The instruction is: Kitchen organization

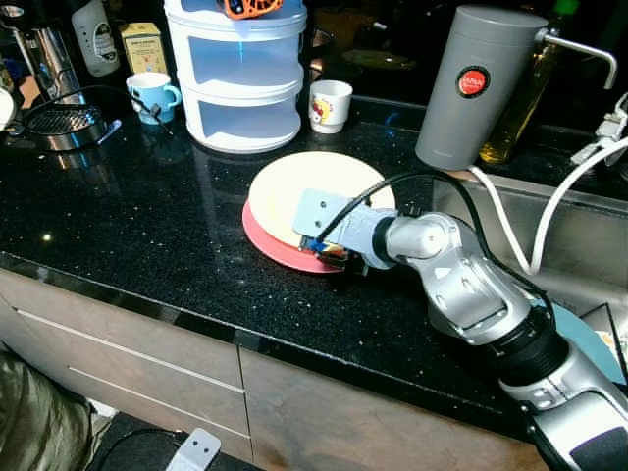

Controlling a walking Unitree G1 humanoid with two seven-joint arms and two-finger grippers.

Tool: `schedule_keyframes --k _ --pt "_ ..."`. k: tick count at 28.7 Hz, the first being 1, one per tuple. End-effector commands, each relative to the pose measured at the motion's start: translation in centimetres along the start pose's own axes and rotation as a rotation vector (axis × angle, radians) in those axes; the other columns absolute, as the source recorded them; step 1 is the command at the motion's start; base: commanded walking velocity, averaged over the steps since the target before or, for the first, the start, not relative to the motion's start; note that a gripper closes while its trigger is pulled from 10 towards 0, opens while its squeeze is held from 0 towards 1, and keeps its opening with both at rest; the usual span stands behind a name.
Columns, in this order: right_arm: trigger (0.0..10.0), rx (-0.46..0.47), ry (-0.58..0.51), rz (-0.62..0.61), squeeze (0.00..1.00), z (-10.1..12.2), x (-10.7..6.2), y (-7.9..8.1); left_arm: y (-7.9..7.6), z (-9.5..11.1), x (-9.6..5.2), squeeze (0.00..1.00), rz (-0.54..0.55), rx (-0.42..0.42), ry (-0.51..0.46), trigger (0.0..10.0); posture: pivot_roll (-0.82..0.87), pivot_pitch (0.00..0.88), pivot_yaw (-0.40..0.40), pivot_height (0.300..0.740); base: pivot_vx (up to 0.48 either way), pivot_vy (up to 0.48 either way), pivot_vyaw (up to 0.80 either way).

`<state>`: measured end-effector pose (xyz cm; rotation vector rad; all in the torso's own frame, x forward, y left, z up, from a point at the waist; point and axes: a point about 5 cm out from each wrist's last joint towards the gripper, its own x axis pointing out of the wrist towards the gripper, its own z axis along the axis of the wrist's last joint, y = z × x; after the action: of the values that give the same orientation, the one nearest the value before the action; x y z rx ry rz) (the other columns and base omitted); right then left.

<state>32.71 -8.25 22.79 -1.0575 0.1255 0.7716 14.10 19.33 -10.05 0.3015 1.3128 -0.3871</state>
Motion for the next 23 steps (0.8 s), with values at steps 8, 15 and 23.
schedule_keyframes --k 8,15,23 --pt "0.0 -0.038 -0.011 -0.128 0.0 0.2 0.8 1.0 -0.6 -0.4 0.1 0.0 -0.024 0.002 0.013 10.0 -0.02 0.0 -0.049 0.74 0.0 0.0 0.0" --pt "0.0 -0.066 -0.083 -0.307 0.0 0.9 0.8 0.3 -0.6 -0.4 0.2 0.0 -0.025 0.001 0.013 10.0 -0.02 0.0 -0.048 0.74 0.0 0.0 0.0" --pt "0.0 -0.072 -0.156 -0.501 0.0 1.4 0.2 -1.0 -0.6 -0.4 0.2 0.0 -0.026 0.002 0.013 10.0 -0.02 0.0 -0.047 0.74 0.0 0.0 0.0"
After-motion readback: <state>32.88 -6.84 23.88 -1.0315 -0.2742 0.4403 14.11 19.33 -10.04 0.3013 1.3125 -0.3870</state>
